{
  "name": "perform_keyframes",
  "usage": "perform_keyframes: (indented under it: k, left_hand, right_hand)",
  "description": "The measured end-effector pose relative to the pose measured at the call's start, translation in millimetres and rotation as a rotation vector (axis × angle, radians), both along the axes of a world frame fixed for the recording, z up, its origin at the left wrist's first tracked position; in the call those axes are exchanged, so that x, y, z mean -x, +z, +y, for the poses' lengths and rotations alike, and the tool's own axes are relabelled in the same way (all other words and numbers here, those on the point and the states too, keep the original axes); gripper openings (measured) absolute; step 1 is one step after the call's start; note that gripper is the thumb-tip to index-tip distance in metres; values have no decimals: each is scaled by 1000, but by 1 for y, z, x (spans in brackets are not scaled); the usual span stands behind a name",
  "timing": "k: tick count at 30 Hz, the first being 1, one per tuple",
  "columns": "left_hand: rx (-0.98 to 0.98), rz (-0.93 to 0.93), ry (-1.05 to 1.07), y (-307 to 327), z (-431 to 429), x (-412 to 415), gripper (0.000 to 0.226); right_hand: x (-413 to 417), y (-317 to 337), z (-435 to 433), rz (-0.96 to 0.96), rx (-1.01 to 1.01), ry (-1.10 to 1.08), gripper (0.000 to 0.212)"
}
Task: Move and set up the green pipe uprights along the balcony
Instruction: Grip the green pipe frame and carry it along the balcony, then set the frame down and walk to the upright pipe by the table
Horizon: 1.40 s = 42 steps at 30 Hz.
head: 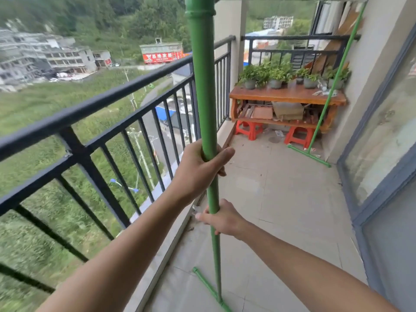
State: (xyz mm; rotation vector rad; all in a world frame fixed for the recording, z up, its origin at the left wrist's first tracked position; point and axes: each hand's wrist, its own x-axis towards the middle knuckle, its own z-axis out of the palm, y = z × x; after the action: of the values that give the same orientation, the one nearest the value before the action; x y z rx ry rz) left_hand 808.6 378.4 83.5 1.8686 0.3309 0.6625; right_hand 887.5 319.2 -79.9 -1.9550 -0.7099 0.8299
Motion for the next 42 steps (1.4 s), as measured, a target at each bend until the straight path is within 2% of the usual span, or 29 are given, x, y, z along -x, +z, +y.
perform_keyframes:
  k: [3, 8, 14, 17, 22, 25, 28, 30, 32, 35, 36, 39, 42]
  left_hand:
    - [-24, 13, 87, -12, 5, 18, 24]
    - [-63, 50, 292, -7, 33, 28, 25]
    - [-96, 116, 384, 2, 92, 36, 26]
    - [-119, 133, 396, 4, 119, 37, 26]
    - [-185, 129, 366, -3, 150, 40, 25]
    - [-199, 113, 330, -14, 148, 40, 26]
    - [-158, 199, 272, -44, 138, 44, 29]
    - [-89, 278, 255, -69, 127, 45, 25]
    - [-33, 322, 288, -95, 115, 47, 20]
    - [78, 389, 402, -129, 94, 57, 46]
    - [146, 422, 424, -142, 87, 62, 45]
    - [410, 592, 411, -182, 55, 73, 20]
    - [544, 716, 378, -210, 0, 67, 16]
  right_hand:
    - [0, -2, 16, 20, -50, 69, 29]
    - [12, -2, 64, 19, -99, 135, 31]
    - [27, 15, 125, 57, -163, 170, 33]
    - [31, 17, 151, 52, -192, 150, 21]
    - [33, 8, 166, 19, -242, 153, 14]
    - [29, 0, 155, -20, -213, 194, 21]
    - [24, -12, 131, -38, -178, 224, 20]
    - [15, -21, 106, 3, -157, 188, 24]
    - [-1, -32, 70, 53, -127, 133, 18]
    - [-31, -49, -8, 134, -86, 13, 8]
    - [-41, -56, -39, 168, -75, -38, 8]
    - [-73, -71, -140, 240, -27, -249, 8]
    - [-100, -88, -243, 294, 13, -503, 7]
